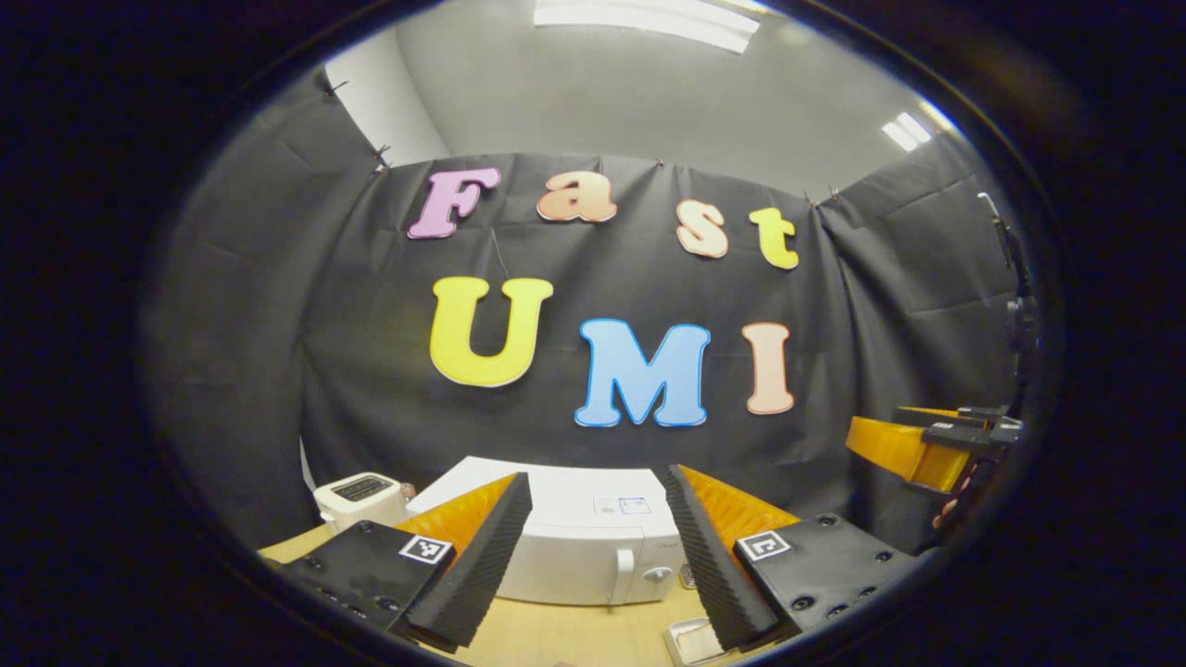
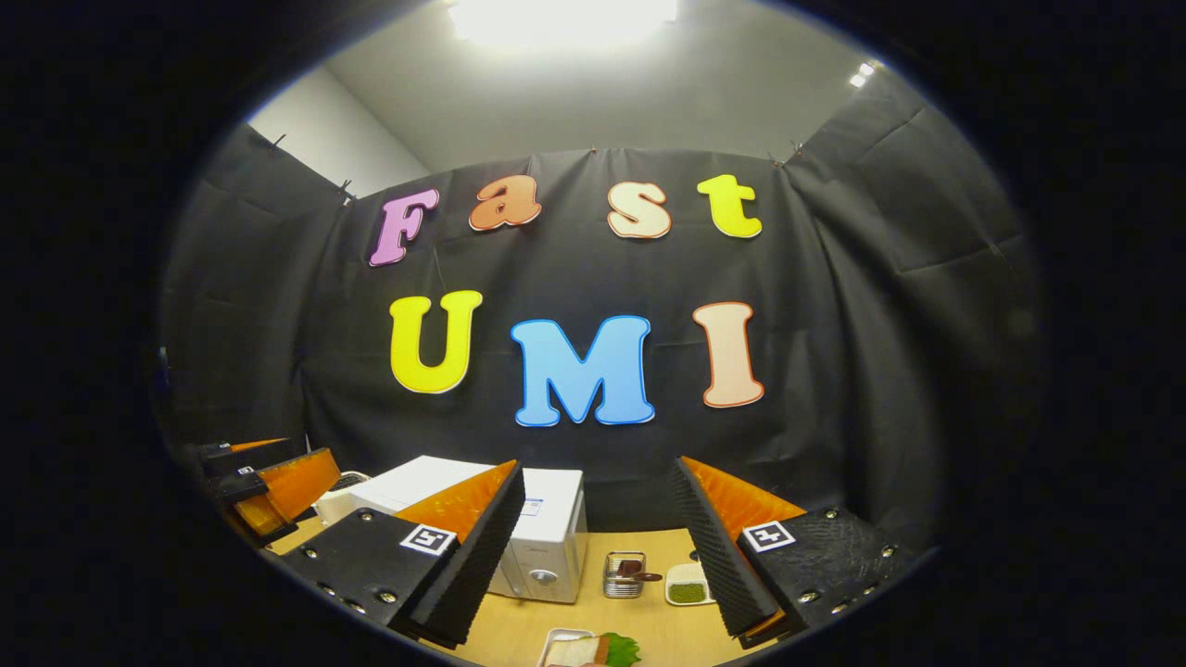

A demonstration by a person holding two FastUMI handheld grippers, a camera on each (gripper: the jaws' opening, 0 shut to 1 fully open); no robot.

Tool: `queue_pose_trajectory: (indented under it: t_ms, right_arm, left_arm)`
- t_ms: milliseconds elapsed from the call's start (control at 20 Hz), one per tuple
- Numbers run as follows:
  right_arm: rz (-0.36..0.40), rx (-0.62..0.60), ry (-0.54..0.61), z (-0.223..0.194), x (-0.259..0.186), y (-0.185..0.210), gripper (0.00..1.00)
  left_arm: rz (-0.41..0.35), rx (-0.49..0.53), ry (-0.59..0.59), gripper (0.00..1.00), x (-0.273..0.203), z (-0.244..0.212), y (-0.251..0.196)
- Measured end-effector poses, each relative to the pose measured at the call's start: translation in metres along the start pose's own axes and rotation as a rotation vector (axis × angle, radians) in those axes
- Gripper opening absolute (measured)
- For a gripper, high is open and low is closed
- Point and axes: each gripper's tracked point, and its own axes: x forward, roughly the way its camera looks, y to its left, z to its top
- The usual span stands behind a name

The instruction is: Open the microwave oven with the left hand, put the food in, and close the microwave oven.

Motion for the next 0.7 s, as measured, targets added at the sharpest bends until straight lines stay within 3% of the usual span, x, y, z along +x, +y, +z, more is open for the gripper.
queue_pose_trajectory:
  t_ms: [350, 650, 700]
  right_arm:
    - [-0.052, -0.006, 0.103, -0.037, 0.007, -0.048, 0.96]
    - [-0.078, 0.000, 0.154, -0.057, 0.026, -0.087, 0.96]
    - [-0.081, 0.003, 0.163, -0.061, 0.029, -0.093, 0.96]
  left_arm:
    - [-0.074, 0.023, 0.249, 0.96, 0.079, -0.146, -0.037]
    - [-0.043, 0.058, 0.403, 0.96, 0.142, -0.236, -0.036]
    - [-0.032, 0.057, 0.424, 0.91, 0.149, -0.246, -0.035]
